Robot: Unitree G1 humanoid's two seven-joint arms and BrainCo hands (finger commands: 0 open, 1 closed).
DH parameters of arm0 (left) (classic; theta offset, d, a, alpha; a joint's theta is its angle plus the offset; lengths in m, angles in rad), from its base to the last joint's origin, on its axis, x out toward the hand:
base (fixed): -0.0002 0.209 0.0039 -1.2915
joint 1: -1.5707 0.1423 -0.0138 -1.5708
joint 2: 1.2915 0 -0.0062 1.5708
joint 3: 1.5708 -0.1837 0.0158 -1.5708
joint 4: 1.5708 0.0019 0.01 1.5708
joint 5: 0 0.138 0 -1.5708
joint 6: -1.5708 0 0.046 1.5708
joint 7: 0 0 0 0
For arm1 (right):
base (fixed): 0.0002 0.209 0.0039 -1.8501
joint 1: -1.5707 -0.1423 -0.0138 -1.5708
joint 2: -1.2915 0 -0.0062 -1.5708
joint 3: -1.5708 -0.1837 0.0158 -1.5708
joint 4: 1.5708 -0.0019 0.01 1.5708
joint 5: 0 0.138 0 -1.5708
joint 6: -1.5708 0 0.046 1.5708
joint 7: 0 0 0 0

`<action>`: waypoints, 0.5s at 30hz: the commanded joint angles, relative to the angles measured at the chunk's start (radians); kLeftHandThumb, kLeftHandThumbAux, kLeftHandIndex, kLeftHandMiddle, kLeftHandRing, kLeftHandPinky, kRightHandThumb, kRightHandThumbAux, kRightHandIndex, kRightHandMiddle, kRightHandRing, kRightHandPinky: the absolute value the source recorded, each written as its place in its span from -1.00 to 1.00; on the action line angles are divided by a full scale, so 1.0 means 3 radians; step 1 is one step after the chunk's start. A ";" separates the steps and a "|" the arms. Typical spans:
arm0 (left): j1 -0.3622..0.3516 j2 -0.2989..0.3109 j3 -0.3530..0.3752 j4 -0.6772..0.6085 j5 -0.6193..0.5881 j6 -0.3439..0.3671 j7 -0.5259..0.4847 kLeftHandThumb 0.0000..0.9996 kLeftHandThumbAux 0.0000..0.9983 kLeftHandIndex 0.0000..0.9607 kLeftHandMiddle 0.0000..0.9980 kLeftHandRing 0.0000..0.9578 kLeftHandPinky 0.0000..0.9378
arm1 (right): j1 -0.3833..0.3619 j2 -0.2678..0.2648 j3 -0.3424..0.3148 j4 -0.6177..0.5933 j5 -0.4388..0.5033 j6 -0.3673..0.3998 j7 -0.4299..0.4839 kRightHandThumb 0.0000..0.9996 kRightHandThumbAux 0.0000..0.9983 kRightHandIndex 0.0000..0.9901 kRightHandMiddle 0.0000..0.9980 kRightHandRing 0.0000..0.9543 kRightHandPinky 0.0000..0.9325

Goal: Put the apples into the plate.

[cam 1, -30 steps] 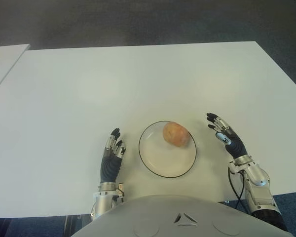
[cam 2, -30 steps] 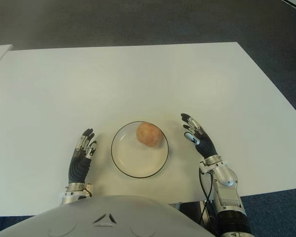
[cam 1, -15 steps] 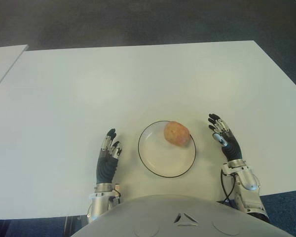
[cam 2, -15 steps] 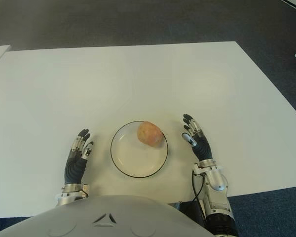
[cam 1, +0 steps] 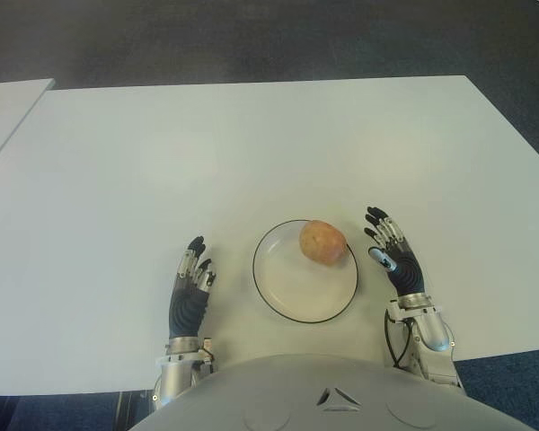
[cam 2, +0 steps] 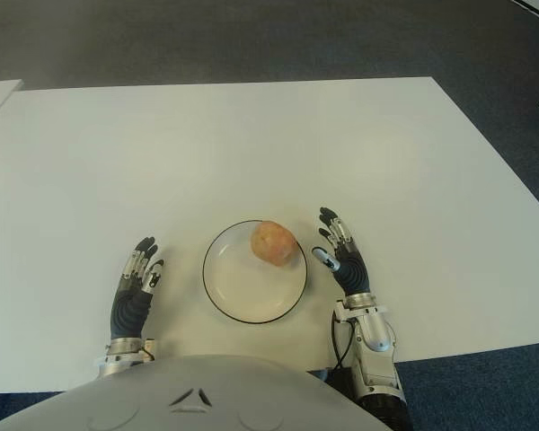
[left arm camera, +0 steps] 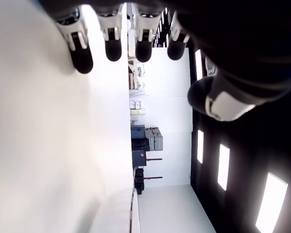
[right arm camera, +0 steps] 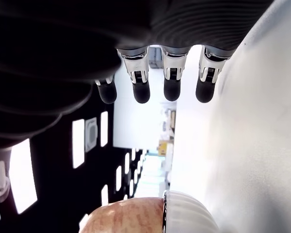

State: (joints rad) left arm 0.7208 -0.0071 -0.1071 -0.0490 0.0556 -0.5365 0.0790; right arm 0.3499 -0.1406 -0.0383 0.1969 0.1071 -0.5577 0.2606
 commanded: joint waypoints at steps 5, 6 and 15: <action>0.0033 0.0000 0.0015 -0.0036 -0.0034 0.0111 -0.0066 -0.91 0.03 -1.00 -1.00 -1.00 -1.00 | 0.0150 0.0129 0.0056 0.0144 -0.0008 0.0250 -0.0080 -0.92 -0.01 -1.00 -1.00 -1.00 -1.00; 0.0039 -0.0002 0.0017 -0.0043 -0.0044 0.0119 -0.0072 -0.91 0.03 -1.00 -1.00 -1.00 -1.00 | 0.0153 0.0138 0.0060 0.0139 -0.0003 0.0259 -0.0086 -0.92 -0.01 -1.00 -1.00 -1.00 -1.00; 0.0037 -0.0007 0.0038 -0.0047 -0.0053 0.0137 -0.0089 -0.94 0.04 -1.00 -1.00 -1.00 -1.00 | 0.0219 0.0313 0.0071 0.0032 0.0110 0.0379 -0.0164 -0.90 0.03 -1.00 -1.00 -1.00 -1.00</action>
State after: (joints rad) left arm 0.7299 -0.0103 -0.0973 -0.0700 0.0410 -0.5121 0.0610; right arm 0.3579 -0.0883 -0.0380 0.1705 0.1268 -0.5200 0.2240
